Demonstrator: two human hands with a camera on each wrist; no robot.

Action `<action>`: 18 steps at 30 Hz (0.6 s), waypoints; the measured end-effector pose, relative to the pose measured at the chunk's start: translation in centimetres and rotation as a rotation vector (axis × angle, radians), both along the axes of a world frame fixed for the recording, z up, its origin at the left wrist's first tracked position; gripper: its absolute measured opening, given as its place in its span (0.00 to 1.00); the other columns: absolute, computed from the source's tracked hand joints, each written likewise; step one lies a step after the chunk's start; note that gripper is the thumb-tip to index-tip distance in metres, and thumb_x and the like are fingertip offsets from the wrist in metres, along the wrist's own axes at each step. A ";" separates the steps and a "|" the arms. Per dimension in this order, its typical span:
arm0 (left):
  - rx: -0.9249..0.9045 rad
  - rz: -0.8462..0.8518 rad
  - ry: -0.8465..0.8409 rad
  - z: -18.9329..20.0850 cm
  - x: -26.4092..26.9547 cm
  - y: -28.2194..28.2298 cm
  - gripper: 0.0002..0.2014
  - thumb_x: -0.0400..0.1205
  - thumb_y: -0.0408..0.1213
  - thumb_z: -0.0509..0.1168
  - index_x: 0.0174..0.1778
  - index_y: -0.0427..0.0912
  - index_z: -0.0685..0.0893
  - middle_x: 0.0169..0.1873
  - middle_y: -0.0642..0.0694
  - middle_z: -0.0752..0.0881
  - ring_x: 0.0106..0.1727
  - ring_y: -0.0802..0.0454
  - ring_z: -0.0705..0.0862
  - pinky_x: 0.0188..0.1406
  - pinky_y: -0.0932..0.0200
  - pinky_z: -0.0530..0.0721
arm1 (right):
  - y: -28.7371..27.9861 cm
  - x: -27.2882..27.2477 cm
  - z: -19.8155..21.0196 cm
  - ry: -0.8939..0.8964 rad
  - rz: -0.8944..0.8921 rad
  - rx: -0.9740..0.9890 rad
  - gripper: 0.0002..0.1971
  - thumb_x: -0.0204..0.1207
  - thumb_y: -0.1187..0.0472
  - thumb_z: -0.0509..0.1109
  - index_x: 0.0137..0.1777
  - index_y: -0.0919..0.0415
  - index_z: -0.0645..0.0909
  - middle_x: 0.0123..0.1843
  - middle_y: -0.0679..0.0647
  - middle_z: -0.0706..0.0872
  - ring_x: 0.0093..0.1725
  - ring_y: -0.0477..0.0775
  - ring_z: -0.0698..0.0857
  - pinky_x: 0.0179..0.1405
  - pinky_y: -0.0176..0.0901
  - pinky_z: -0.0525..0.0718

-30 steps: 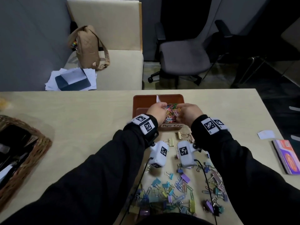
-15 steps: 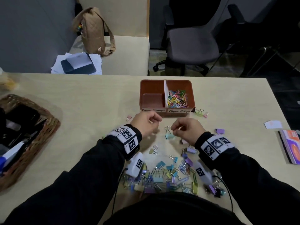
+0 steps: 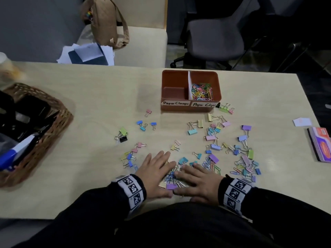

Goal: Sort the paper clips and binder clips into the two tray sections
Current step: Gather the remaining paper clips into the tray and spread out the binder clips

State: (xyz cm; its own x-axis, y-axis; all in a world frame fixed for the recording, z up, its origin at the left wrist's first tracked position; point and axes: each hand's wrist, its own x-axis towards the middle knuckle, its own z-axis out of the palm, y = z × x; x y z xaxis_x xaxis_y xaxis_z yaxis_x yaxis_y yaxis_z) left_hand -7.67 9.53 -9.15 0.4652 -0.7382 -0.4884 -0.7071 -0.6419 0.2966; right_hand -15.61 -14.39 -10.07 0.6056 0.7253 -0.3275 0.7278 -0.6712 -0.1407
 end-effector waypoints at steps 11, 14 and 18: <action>0.189 0.132 -0.044 -2.0 3.2 -0.6 0.40 0.84 0.62 0.49 0.80 0.58 0.27 0.80 0.45 0.26 0.82 0.42 0.30 0.78 0.35 0.33 | 0.9 3.1 -0.7 0.044 -0.255 -0.165 0.47 0.76 0.56 0.69 0.81 0.32 0.36 0.85 0.50 0.36 0.83 0.64 0.40 0.77 0.73 0.46; 0.160 0.203 -0.020 -1.3 5.4 -1.2 0.37 0.86 0.60 0.47 0.81 0.55 0.29 0.81 0.43 0.28 0.83 0.43 0.31 0.79 0.37 0.35 | 1.3 4.9 0.6 0.093 -0.388 -0.255 0.44 0.82 0.57 0.61 0.77 0.31 0.27 0.78 0.45 0.22 0.81 0.61 0.27 0.71 0.67 0.26; -0.008 0.333 -0.039 0.3 7.1 -0.1 0.33 0.89 0.48 0.46 0.82 0.54 0.31 0.82 0.44 0.31 0.84 0.46 0.35 0.81 0.42 0.39 | 2.6 5.2 1.3 0.007 -0.327 -0.136 0.38 0.83 0.44 0.56 0.79 0.33 0.29 0.84 0.52 0.38 0.83 0.68 0.45 0.73 0.74 0.40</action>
